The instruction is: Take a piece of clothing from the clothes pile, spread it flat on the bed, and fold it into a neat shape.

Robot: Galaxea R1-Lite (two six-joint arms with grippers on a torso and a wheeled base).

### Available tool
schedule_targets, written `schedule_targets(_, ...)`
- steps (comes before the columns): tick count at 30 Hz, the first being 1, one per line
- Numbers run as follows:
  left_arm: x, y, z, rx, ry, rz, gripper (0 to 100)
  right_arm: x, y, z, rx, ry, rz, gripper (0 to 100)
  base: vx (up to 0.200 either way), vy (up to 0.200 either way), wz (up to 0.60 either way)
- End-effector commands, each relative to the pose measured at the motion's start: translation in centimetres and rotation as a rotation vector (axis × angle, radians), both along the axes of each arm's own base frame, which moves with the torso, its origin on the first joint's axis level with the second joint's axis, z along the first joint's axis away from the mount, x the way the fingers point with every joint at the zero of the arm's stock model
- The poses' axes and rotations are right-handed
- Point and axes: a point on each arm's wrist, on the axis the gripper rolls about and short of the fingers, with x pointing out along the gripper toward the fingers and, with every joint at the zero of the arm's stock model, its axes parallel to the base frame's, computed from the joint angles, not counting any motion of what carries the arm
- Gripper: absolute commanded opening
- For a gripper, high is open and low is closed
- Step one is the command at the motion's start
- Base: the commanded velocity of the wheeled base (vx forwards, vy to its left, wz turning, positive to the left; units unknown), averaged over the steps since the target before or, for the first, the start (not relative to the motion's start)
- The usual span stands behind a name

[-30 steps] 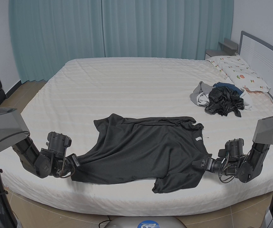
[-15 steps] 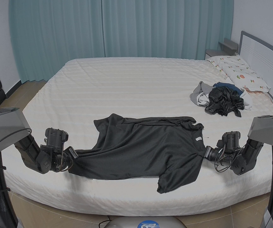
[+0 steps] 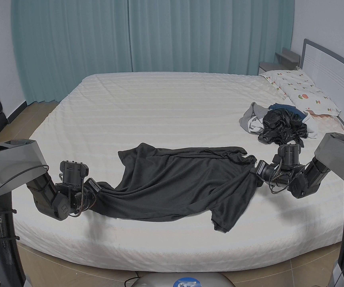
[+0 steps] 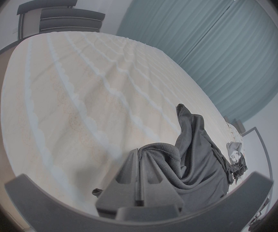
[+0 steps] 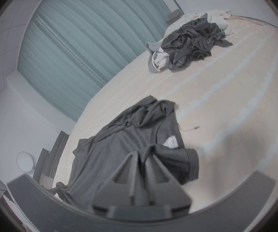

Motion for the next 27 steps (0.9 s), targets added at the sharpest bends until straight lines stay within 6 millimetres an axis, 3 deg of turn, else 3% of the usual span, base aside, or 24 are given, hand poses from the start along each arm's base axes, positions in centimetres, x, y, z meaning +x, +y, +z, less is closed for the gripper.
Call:
schedule_targets(1,0.5,0.2,-1.1,-0.015,-0.006,0.021,0,1.4,0.2,-0.9,0.0,-0.009,0.0,100,0.0,0.0,0.0)
schedule_targets(4,0.6,0.2,-1.3,-0.016,-0.01,0.024,0,1.4,0.0,-2.3,-0.005,0.011,0.001,100,0.0,0.0,0.0)
schedule_targets(8,0.6,0.3,-1.3,-0.017,-0.013,0.027,0,1.1,-0.8,-2.3,-0.02,0.001,-0.003,100,0.0,0.0,0.0)
schedule_targets(9,0.9,0.9,-1.0,-0.026,-0.028,0.049,0,0.3,-1.9,-2.1,-0.023,-0.017,-0.003,100,0.0,0.0,0.0)
schedule_targets(12,1.1,1.3,-0.8,-0.044,-0.039,0.073,0,-1.1,-2.5,-2.1,-0.003,-0.007,0.028,100,0.0,0.0,0.0)
schedule_targets(18,1.2,1.6,-0.8,-0.047,-0.041,0.082,0,-3.7,-2.5,-2.5,-0.002,0.054,0.098,100,0.0,0.0,0.0)
schedule_targets(24,1.1,1.6,-0.9,-0.047,-0.038,0.082,0,-4.6,-1.8,-3.7,-0.034,0.085,0.156,100,0.0,0.0,0.0)
schedule_targets(25,1.1,1.6,-0.8,-0.047,-0.039,0.082,0,-4.3,-1.4,-4.0,-0.032,0.086,0.166,0,0.0,0.0,0.0)
schedule_targets(27,1.1,1.6,-0.8,-0.047,-0.039,0.082,0,-3.8,-1.0,-4.3,-0.031,0.076,0.173,0,0.0,0.0,0.0)
